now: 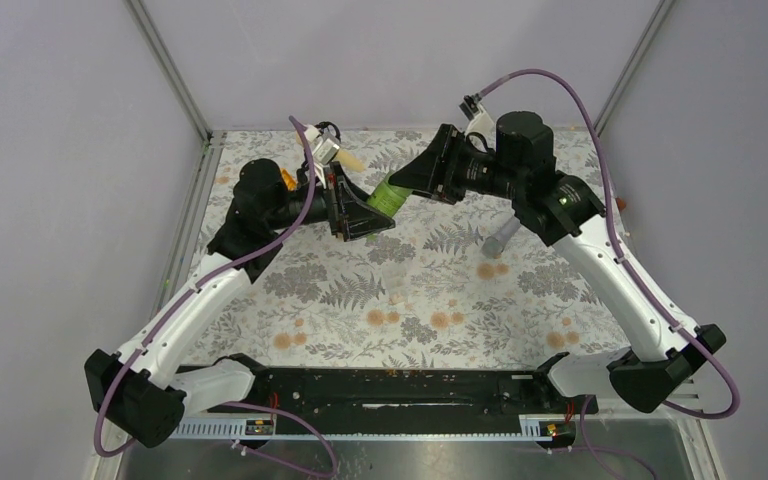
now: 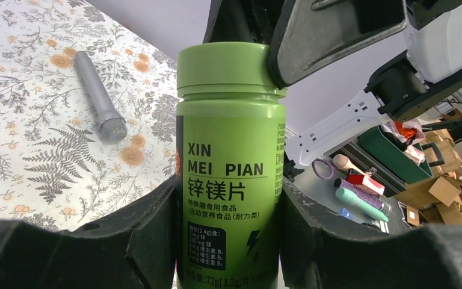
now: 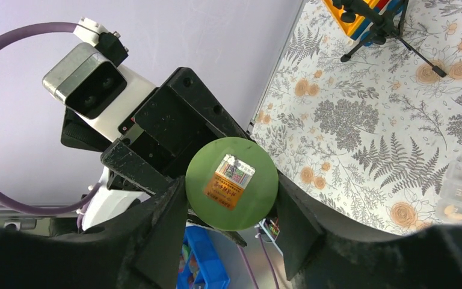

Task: Sort the pills into containers

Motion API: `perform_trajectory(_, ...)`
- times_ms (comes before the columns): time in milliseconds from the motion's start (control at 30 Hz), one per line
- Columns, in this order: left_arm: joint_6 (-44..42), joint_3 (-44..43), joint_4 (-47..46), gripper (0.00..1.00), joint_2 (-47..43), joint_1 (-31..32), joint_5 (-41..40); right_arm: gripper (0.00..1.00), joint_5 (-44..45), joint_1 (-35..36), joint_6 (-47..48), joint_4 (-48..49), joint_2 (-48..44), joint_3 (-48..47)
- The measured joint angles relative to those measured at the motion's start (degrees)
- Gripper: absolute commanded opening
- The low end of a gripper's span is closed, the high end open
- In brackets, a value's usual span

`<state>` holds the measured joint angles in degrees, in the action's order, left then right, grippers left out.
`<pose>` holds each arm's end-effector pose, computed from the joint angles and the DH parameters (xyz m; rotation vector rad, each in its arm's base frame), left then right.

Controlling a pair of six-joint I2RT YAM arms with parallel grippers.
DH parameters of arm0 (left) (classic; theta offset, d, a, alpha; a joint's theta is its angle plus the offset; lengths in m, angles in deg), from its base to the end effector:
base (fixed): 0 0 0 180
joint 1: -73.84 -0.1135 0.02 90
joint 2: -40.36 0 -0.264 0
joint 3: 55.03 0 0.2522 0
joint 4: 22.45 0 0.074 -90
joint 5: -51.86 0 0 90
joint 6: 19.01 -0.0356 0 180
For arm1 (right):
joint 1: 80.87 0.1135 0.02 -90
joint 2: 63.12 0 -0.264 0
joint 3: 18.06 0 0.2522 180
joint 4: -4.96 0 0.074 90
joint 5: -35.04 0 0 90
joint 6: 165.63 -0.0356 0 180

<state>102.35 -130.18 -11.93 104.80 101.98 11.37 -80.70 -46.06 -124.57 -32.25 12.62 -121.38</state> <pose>0.2086 -0.1423 0.3989 0.7006 1.6333 -1.4487 0.2236 0.1743 0.4684 -0.1319 1.9558 1.4126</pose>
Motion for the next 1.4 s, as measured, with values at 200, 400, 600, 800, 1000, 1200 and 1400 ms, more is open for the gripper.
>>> perform_trajectory(200, 0.7, 0.0, -0.74, 0.0, -0.24, -0.02, 0.74, 0.46, -3.56, -1.07, 3.61, -1.55, 1.05, -2.19)
perform_trajectory(400, 3.13, -0.13, -2.32, 0.0, -0.37, 0.07, 3.63, 0.5, -15.74, -3.98, 9.77, 6.34, -0.33, 1.95)
perform_trajectory(600, 4.31, -1.33, -2.69, 0.0, -1.51, 0.33, 6.05, 0.97, -29.05, -5.77, 13.05, 13.44, -0.46, 3.23)
perform_trajectory(800, 1.38, -1.6, 0.42, 0.0, -1.7, 0.02, 3.56, 0.99, -22.8, -5.01, 11.76, 13.05, -0.42, 2.25)
perform_trajectory(1000, -1.09, -1.66, 4.09, 0.0, -1.7, 0.0, -0.13, 0.93, -9.92, -1.16, 7.96, 7.21, 1.99, -0.85)
perform_trajectory(1200, -2.21, -2.34, 6.82, 0.0, -1.7, -0.02, -3.23, 0.63, -4.68, 0.13, 5.97, 1.95, 5.16, -5.38)
perform_trajectory(1400, -2.47, -2.49, 7.76, 0.0, -2.03, -0.02, -4.72, 0.42, -3.76, -0.13, 4.85, 0.39, 6.05, -5.95)
